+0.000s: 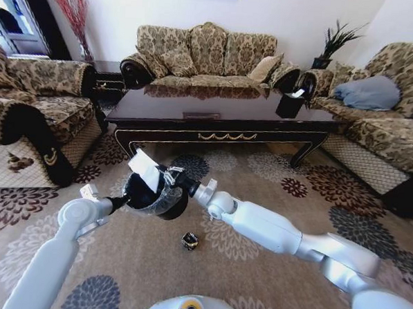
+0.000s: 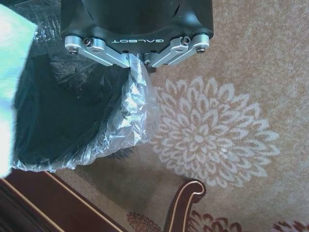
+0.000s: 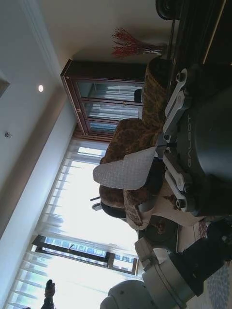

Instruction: Move to the front of the table and pick up the trash from the floor, then place it into the trash bin.

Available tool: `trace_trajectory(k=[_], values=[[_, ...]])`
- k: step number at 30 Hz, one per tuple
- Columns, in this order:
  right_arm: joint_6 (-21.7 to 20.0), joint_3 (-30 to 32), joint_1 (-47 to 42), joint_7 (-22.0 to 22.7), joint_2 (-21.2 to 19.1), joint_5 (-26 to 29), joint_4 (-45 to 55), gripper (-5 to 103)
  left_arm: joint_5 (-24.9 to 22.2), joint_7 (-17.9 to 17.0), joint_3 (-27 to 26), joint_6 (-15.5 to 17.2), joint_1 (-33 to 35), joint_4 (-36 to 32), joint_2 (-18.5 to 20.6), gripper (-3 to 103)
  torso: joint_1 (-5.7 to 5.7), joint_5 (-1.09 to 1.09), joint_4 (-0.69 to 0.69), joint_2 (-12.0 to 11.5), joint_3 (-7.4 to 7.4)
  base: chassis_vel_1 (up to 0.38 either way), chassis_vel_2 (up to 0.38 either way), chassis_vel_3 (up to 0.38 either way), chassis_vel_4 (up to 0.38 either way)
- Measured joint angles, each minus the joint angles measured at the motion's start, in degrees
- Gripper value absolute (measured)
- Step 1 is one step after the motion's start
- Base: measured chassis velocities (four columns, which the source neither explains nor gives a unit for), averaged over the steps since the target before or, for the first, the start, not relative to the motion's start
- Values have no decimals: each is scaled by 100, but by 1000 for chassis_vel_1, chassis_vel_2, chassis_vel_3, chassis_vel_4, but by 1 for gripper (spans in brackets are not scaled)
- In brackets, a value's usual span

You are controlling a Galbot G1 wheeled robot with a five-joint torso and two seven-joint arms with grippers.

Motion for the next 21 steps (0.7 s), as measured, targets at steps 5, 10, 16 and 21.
trace_trajectory(k=[5, 10, 16, 21], values=[[-159, -54, -38, -105, -55, 216, -46, 8, -18, 0, -30, 1, 1, -24, 43, 0, 0, -1, 1, 0, 0, 0, 0, 0, 0], [-332, -70, -8, -227, -125, 367, 61, 24, -31, 12, -99, 1, 39, -54, 87, 0, 0, 0, 1, 0, 0, 0, 0, 0, 0], [-579, -65, 58, -354, -258, 303, 222, 46, -54, 26, -234, 1, 101, -102, 110, 0, 0, 0, 0, 0, 0, 0, 0, 0, 0], [-960, -36, 66, -361, -335, 148, 280, 63, -66, 46, -456, 1, 307, -218, 105, 0, 0, 0, 2, 0, 0, 0, 0, 0, 0]])
